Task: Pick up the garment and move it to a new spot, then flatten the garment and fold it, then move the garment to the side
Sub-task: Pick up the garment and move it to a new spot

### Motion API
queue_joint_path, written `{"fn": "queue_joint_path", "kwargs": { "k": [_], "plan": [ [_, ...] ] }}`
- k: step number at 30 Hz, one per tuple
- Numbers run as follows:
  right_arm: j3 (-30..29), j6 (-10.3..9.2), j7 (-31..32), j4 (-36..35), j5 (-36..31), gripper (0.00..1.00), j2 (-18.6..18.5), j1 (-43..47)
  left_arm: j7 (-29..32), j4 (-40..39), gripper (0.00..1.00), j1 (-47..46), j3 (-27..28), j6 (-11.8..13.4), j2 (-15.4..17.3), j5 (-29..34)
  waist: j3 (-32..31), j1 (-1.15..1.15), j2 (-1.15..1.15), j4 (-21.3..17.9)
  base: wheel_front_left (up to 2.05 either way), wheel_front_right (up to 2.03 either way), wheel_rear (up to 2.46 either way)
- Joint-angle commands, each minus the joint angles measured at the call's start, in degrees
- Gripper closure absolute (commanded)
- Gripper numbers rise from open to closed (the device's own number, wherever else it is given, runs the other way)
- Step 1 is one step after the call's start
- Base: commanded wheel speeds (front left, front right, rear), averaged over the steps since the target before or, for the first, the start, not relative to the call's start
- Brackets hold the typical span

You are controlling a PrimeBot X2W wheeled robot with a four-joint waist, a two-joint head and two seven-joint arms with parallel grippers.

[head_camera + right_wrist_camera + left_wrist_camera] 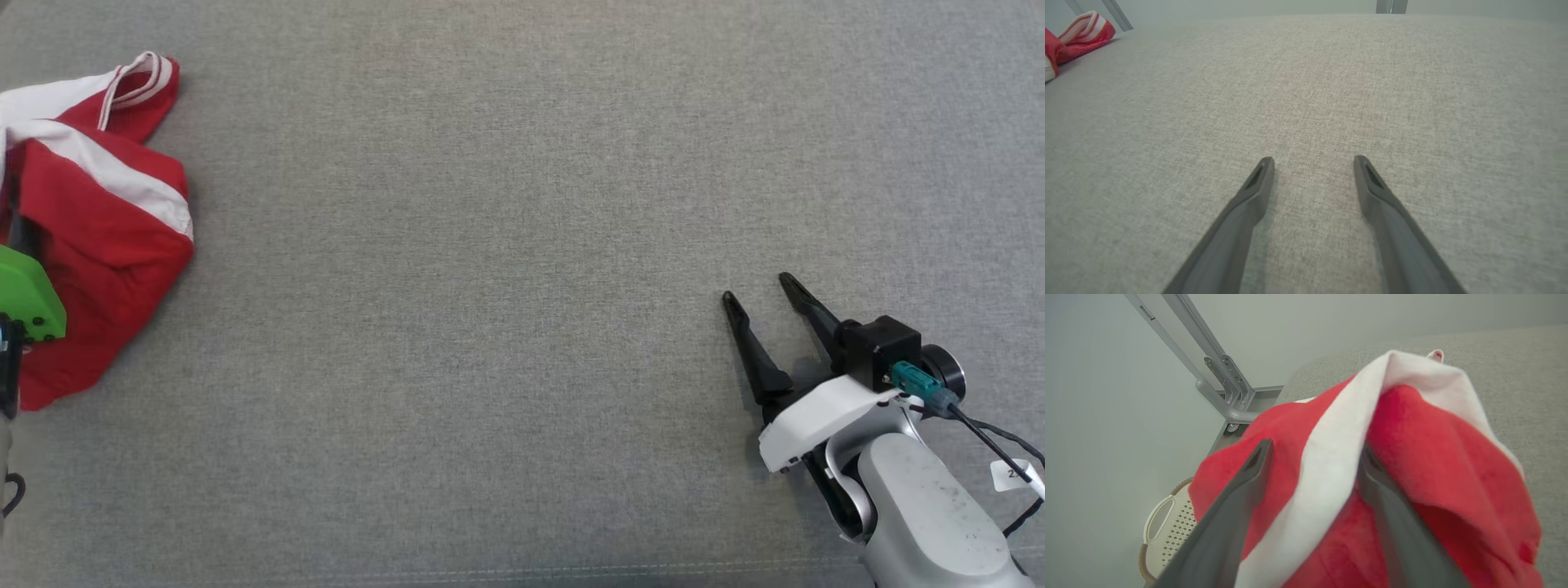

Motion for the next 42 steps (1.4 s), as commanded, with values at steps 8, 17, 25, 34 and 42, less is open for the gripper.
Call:
{"fn": "queue_joint_path", "kwargs": {
  "k": [8,17,25,34,42],
  "plan": [
    [-1.18,-0.04,-0.07,-0.16,0.93,0.00,0.61,-0.27,-4.37,0.03,1.00,-4.17,-0.89,2.85,-0.73,3.30,1.04,0.00,0.00,-1.95,0.00,0.00,0.00],
    [-1.71,-0.03,-0.09,0.68,1.78,0.00,3.77,1.01,-4.56,-20.57,1.00,-5.59,0.56,-1.13,-2.80,8.06,-3.51,0.00,0.00,-1.48,0.00,0.00,0.00],
    [-1.29,-0.03,-0.10,1.60,3.09,0.00,7.32,2.15,-4.57,-32.98,1.00,-5.35,-1.11,-3.56,-11.20,8.76,-7.82,0.00,0.00,-5.92,0.00,0.00,0.00],
    [-2.13,-0.03,-0.10,2.41,2.53,0.00,8.15,4.21,-4.49,-33.98,1.00,-0.85,-1.60,-4.04,-21.32,11.06,-9.93,0.00,0.00,-14.44,0.00,0.00,0.00],
    [-3.30,-0.03,-0.10,2.50,2.71,0.00,8.06,5.76,-4.51,-24.55,0.93,13.78,-6.94,-4.08,-23.40,13.19,-10.64,0.00,0.00,-17.49,0.00,0.00,0.00]
  ]
}}
